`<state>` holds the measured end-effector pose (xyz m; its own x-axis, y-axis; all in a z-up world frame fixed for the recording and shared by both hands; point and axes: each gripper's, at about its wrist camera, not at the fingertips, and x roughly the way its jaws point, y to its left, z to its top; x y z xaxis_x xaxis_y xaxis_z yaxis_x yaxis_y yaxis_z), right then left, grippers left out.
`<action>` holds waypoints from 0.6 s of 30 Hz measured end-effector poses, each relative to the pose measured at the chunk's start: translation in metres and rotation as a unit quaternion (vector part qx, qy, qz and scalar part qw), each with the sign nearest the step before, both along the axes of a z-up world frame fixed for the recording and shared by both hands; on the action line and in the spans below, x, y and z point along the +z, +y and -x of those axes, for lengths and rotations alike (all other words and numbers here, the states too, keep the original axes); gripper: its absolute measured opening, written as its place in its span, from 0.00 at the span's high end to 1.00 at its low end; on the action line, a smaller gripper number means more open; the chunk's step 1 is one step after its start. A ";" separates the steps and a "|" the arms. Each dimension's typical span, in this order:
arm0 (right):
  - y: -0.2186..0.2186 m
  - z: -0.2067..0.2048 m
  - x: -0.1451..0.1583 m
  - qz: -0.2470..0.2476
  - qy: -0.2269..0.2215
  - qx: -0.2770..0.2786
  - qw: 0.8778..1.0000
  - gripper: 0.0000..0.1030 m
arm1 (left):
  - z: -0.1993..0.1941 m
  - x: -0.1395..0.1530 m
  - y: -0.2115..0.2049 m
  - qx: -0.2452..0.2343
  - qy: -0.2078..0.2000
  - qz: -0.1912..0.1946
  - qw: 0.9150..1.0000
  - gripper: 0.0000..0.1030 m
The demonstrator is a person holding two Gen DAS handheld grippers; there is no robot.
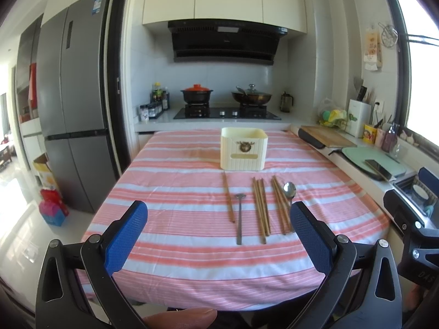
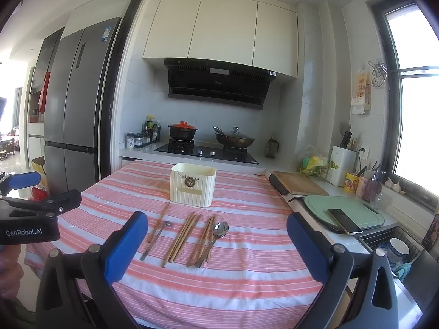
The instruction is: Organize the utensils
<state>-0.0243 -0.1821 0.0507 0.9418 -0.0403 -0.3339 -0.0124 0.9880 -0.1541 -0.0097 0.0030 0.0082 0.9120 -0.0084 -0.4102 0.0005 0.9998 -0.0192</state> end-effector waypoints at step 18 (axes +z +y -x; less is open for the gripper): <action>0.002 0.001 0.001 0.000 0.001 0.001 1.000 0.00 | -0.001 0.002 -0.001 -0.001 0.001 0.001 1.000 0.00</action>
<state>-0.0250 -0.1806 0.0517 0.9413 -0.0390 -0.3352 -0.0143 0.9878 -0.1549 -0.0086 0.0019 0.0098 0.9111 -0.0119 -0.4121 0.0035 0.9998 -0.0213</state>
